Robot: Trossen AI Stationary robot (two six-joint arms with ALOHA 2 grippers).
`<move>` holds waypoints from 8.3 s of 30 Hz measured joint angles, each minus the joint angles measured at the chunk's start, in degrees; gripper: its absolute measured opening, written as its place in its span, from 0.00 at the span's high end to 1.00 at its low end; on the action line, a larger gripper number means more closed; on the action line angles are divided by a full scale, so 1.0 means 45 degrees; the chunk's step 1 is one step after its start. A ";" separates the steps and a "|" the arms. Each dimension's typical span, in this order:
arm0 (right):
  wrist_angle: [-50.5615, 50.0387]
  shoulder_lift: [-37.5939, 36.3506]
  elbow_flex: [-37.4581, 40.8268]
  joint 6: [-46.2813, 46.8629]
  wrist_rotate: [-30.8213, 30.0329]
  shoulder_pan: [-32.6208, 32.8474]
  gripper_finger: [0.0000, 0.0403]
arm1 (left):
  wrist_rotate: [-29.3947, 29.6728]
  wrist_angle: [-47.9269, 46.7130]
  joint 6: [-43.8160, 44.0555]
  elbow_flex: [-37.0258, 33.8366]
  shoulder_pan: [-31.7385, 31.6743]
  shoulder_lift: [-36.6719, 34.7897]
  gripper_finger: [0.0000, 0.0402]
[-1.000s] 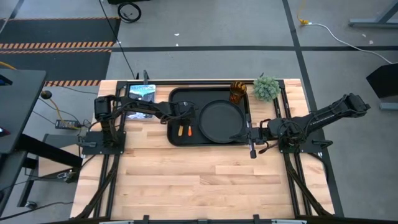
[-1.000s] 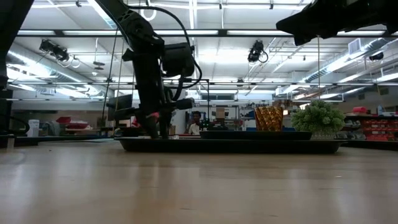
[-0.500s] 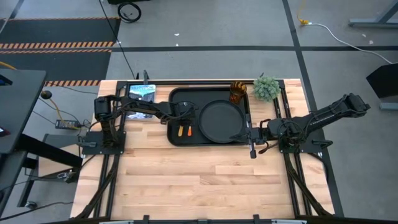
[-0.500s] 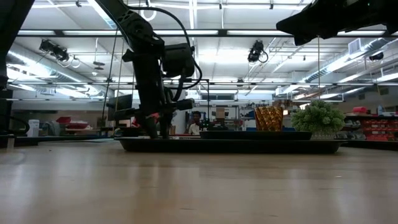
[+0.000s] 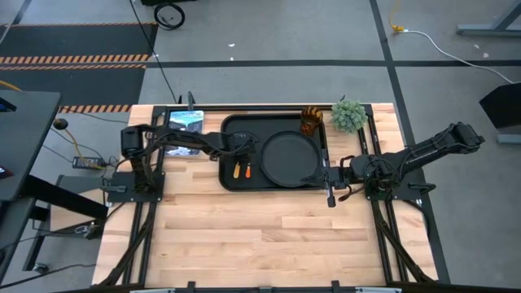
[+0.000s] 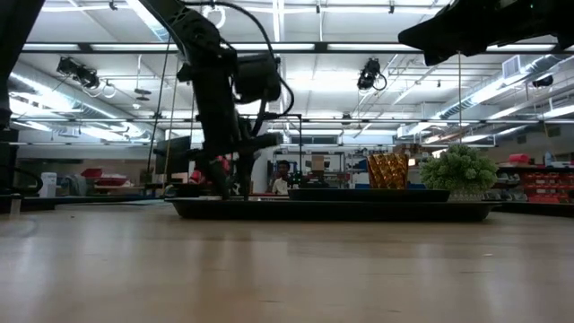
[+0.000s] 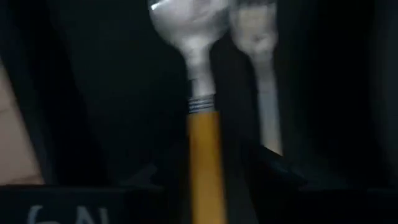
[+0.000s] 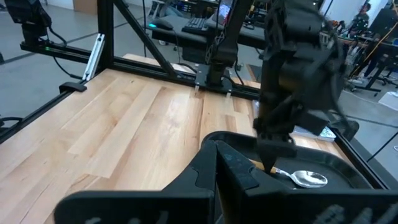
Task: Pick and place plate/cup/fork/spoon on tray
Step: Put the yellow spoon on the black tray to the left of the orange fork, then return to Home Position
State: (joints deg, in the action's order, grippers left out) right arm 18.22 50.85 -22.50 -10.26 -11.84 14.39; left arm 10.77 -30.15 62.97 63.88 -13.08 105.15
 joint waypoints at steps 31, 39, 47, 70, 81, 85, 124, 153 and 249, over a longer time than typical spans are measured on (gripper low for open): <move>0.5644 -0.4099 0.4921 0.3063 0.4456 -0.5336 1.00 | -0.0653 -0.0840 -0.7114 0.1980 0.1140 -0.2819 0.64; 0.5185 -0.5397 0.4920 0.3280 0.4220 -0.5794 0.99 | 0.0001 -0.0636 -0.8070 0.1987 0.1088 -0.4597 0.64; 0.3831 -0.6494 0.4920 0.2302 0.3732 -0.5911 0.99 | 0.0421 0.1075 -1.1200 0.1990 0.1088 -0.6147 0.64; 0.3169 -0.6613 0.4918 0.2158 -0.3390 -0.5911 0.96 | 0.0349 0.6278 -1.6832 0.1985 0.0787 -0.7477 0.65; 0.3745 -0.6635 0.4920 0.2275 -0.3361 -0.5911 0.96 | 0.0338 0.6430 -1.6715 0.1985 0.1634 -0.7482 0.65; 0.3745 -0.6635 0.4920 0.2268 -0.3361 -0.5911 0.96 | 0.0333 0.6423 -1.6706 0.1985 0.1824 -0.7463 0.65; 0.3816 -0.6552 0.4920 0.2249 -0.3356 -0.5906 0.96 | -0.2548 0.8117 -1.5065 -0.6540 0.5397 -1.5170 0.65; 0.3793 -0.6552 0.4920 0.2249 -0.3356 -0.5906 0.96 | -0.2513 1.0790 -1.2130 -1.4055 0.5824 -2.1876 0.65; 0.3790 -0.6552 0.4919 0.2254 -0.3355 -0.5906 0.96 | -0.2513 0.8543 -1.2125 -1.4107 0.5805 -2.2539 0.65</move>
State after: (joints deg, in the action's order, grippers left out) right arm 35.27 21.37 -0.37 -0.12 -26.93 -12.19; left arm -0.54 8.29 8.40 0.40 13.04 3.73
